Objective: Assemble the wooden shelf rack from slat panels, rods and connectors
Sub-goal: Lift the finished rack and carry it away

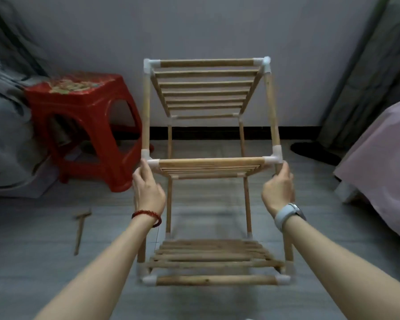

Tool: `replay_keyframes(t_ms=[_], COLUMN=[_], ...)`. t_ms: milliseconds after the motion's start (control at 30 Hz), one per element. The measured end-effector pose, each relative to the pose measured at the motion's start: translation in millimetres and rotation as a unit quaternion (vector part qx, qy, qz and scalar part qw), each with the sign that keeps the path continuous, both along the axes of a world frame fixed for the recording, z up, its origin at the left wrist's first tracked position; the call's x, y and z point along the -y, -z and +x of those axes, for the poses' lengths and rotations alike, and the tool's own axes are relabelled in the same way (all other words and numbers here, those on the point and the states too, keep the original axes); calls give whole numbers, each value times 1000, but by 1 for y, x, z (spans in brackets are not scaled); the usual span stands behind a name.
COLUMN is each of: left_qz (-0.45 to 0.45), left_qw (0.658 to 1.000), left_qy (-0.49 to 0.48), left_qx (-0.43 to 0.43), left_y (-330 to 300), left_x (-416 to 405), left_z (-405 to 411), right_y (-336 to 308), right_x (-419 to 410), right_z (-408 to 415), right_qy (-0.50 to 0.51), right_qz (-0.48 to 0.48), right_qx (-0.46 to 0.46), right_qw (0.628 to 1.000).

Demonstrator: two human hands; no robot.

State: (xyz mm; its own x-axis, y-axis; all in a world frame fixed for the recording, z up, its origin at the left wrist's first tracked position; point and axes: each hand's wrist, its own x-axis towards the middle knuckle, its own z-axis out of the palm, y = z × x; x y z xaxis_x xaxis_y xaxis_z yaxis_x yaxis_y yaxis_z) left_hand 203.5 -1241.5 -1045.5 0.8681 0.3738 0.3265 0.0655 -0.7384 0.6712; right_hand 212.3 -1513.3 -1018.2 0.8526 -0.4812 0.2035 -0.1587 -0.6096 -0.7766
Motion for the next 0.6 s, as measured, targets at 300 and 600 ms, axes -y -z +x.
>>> replay_keyframes(t_ms=[300,600], left_qz=[51,135], left_qw=[985,973], left_qy=[-34,35], left_qx=[-159,-182], left_y=[19,7], left_x=[-29,-30], left_z=[45,27], right_y=[28,24], right_x=[-17,-26], right_z=[65,54], right_qy=[-32,-173], right_qz=[-125,-217], right_qx=[-127,-113], right_qw=[983,954])
